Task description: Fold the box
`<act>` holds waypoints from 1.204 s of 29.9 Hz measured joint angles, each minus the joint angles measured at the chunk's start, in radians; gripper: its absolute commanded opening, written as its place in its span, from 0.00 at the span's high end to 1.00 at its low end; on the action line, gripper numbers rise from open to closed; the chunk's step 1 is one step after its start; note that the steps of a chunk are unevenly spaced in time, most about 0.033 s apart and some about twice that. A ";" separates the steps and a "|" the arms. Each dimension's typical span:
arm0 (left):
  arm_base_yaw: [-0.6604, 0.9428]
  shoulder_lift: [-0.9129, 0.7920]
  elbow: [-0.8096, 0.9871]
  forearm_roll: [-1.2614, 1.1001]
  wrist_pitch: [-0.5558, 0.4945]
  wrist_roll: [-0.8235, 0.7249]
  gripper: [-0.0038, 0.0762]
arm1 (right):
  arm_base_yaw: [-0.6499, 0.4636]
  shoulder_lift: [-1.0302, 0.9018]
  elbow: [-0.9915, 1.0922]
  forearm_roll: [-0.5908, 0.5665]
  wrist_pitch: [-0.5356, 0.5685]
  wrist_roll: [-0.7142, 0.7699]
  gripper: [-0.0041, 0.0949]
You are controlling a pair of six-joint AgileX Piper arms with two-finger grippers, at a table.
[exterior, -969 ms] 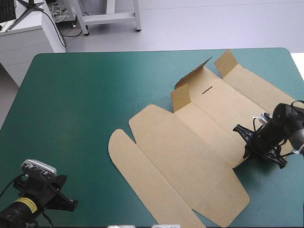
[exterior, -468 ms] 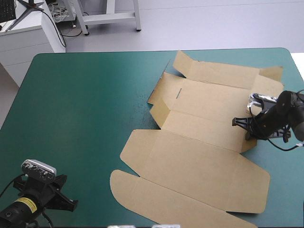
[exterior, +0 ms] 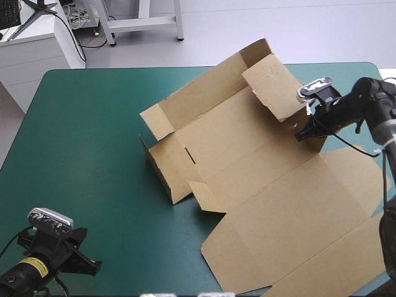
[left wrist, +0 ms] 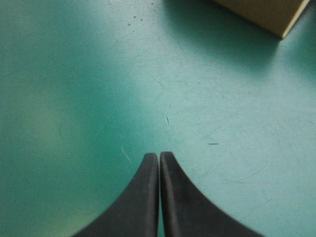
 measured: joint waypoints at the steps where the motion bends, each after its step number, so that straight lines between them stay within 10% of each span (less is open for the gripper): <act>1: 0.000 0.000 0.000 0.000 0.000 0.000 0.96 | 0.015 0.023 -0.017 -0.001 -0.003 -0.014 0.97; 21: 0.000 0.000 0.000 0.000 0.006 0.000 0.96 | 0.510 0.409 -0.435 0.000 -0.149 -0.365 0.98; 36: 0.000 0.000 0.000 0.000 0.006 0.000 0.96 | 0.586 0.426 -0.440 0.101 -0.181 -0.556 0.98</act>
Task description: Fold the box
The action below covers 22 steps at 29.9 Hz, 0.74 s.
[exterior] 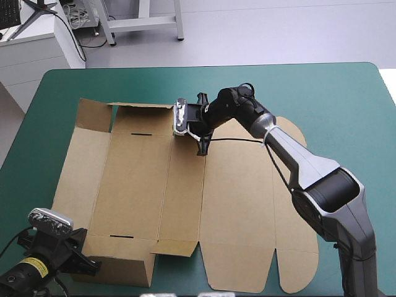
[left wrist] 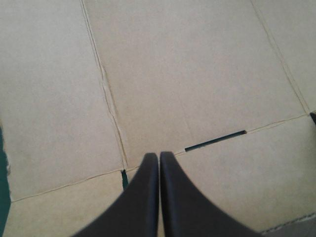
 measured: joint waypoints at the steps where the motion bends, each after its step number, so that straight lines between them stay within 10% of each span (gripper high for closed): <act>1: 0.000 0.000 0.000 0.000 0.000 0.000 0.96 | 0.000 0.000 0.000 -0.003 -0.008 -0.001 0.98; 8: 0.000 0.000 0.000 0.000 0.000 0.000 0.96 | 0.000 0.000 0.000 -0.012 -0.045 -0.007 0.95; 15: 0.000 0.000 0.000 0.000 0.000 0.000 0.96 | 0.000 0.000 0.000 -0.040 -0.095 0.072 0.58; 22: 0.000 0.000 0.000 0.000 0.000 0.000 0.96 | 0.000 0.000 -0.003 -0.085 -0.117 0.151 0.52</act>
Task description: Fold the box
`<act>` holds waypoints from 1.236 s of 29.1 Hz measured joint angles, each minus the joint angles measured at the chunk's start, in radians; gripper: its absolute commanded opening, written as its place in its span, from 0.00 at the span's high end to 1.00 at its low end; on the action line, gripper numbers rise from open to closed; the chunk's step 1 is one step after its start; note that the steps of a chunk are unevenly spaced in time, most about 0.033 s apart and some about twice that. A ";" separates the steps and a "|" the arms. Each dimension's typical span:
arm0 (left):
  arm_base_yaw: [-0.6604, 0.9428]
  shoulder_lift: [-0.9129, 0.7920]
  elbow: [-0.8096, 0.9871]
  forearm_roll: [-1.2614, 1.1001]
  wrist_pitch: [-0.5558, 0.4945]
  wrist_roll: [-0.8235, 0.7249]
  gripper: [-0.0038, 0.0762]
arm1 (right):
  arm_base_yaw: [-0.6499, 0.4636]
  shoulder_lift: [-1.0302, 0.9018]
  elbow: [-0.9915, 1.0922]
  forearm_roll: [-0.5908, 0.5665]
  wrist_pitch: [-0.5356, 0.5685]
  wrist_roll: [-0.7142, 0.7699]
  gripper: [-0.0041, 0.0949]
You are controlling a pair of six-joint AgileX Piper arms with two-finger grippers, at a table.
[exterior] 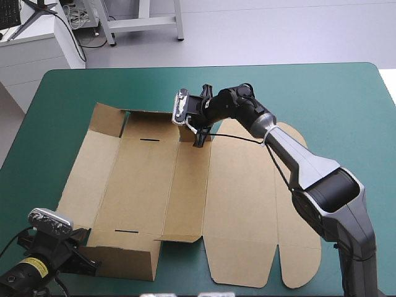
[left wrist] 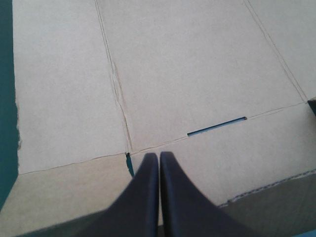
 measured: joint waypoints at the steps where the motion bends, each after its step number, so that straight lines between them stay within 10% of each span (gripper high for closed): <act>1: 0.000 0.000 0.000 0.000 0.000 0.000 0.96 | 0.000 0.000 0.000 -0.012 0.000 0.002 0.52; 10: 0.000 0.000 0.000 0.000 0.000 0.000 0.96 | -0.027 -0.068 0.000 -0.227 0.002 0.114 0.54; 16: 0.000 0.000 0.000 0.000 0.001 0.000 0.96 | -0.130 -0.184 -0.001 -0.402 0.084 0.442 0.54; 20: 0.000 0.000 0.000 0.000 0.001 0.000 0.96 | -0.204 -0.246 -0.001 -0.508 0.190 0.587 0.77; 22: 0.000 0.000 0.000 0.001 0.001 0.000 0.96 | -0.242 -0.275 -0.001 -0.521 0.236 0.640 0.99; 36: 0.000 0.000 0.000 0.023 0.001 -0.005 0.96 | -0.415 -0.483 0.080 -0.335 0.457 0.794 0.98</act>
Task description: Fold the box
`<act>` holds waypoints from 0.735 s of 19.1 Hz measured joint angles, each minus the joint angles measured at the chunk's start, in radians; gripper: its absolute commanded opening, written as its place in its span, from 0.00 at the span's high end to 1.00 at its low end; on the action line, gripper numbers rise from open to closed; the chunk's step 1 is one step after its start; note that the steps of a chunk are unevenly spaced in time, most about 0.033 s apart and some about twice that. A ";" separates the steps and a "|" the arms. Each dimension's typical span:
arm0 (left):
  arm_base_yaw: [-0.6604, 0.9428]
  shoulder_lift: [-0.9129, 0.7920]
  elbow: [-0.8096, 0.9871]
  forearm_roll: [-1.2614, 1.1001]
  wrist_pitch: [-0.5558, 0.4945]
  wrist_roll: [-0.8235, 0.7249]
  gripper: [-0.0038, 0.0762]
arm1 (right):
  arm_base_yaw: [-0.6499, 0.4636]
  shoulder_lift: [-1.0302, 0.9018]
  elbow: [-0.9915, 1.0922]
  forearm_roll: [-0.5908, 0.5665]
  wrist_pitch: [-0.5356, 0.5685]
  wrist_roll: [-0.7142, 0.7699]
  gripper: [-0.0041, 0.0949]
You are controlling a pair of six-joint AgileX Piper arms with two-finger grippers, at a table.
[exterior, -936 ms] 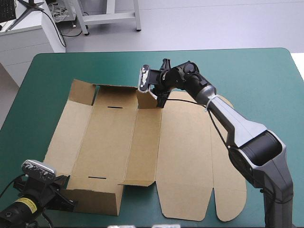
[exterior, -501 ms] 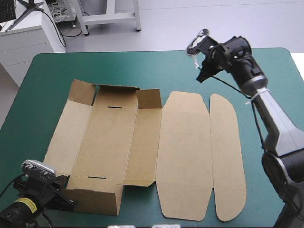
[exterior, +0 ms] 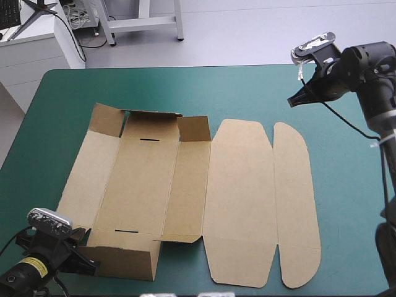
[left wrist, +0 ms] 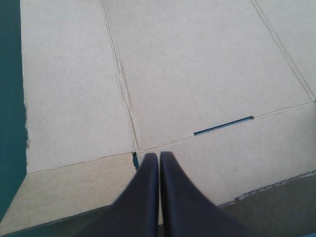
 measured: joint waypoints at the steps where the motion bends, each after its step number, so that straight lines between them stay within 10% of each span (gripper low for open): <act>1: 0.000 0.000 0.000 0.001 0.000 -0.002 0.96 | 0.000 -0.069 0.067 0.007 0.000 0.024 0.98; 14: 0.000 0.001 -0.001 0.002 0.004 -0.053 0.96 | -0.003 -0.752 0.873 -0.283 0.001 0.372 0.98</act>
